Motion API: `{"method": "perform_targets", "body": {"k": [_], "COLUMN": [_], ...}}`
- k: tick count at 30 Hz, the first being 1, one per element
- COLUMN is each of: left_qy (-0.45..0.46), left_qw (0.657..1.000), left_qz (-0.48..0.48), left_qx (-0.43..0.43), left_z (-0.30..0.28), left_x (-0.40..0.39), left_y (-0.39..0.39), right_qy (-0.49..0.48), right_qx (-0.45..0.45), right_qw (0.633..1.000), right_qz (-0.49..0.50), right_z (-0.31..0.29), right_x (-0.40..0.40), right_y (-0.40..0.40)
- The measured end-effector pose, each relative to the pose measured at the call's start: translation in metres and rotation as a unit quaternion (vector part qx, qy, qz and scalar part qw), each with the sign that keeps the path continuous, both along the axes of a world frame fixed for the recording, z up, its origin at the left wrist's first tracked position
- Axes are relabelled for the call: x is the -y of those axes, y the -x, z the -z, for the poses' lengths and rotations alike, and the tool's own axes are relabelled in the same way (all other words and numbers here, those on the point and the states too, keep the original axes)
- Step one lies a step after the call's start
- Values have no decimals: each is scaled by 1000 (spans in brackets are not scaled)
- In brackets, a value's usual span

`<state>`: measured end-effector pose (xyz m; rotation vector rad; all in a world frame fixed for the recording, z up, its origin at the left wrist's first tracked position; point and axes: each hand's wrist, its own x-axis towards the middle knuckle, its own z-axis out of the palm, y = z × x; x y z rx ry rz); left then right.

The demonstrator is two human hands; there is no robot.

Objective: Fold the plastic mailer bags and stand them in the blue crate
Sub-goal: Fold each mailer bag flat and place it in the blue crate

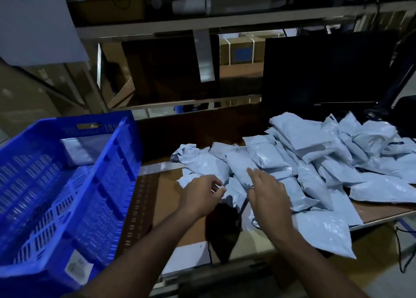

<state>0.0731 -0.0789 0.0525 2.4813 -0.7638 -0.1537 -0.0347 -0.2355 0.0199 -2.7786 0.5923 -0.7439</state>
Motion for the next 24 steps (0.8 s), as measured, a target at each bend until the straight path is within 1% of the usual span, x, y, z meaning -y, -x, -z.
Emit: {"method": "perform_targets", "body": {"k": [2,3,4,6,8,11,13,14,17,19,20,21,23,24], "left_qy": [44,81,128,220,296,383,414,414,396,374,352,317,227,189], "left_qw": [998,995,987,961,924,860,835,830,827,832,843,867,924,945], "left_qz": [-15,-25,-41,-76,-120,-173,-200,-216,-243,-248,-247,-236,-202,-183], "left_qx": [-31,-52,-83,-148,-212,-288,-304,-306,-317,-327,-323,-304,-231,-193], "left_z": [7,11,13,13,10,10,15,19,31,35,37,39,45,50], "left_x": [-6,-11,-16,-28,-41,-64,-80,-88,-106,-113,-116,-119,-126,-129], "left_y": [-4,-6,-8,-8,-4,-4,-5,-7,-6,0,4,8,18,22], "right_qy": [-28,-46,-65,-109,-160,-177,-171,-156,-91,-31,-7,6,2,-5], "right_qx": [49,77,104,137,132,93,64,53,16,-19,-34,-45,-57,-62], "right_qw": [998,996,992,982,971,958,953,954,969,978,980,981,982,982], "right_qz": [-10,-20,-33,-67,-118,-207,-242,-249,-228,-203,-195,-189,-178,-176], "right_z": [-11,-16,-20,-24,-21,-5,7,12,24,28,29,31,35,38], "right_x": [-9,-14,-20,-33,-45,-58,-63,-64,-63,-63,-63,-63,-62,-61], "right_y": [9,14,19,26,30,30,28,28,24,23,23,25,33,39]}}
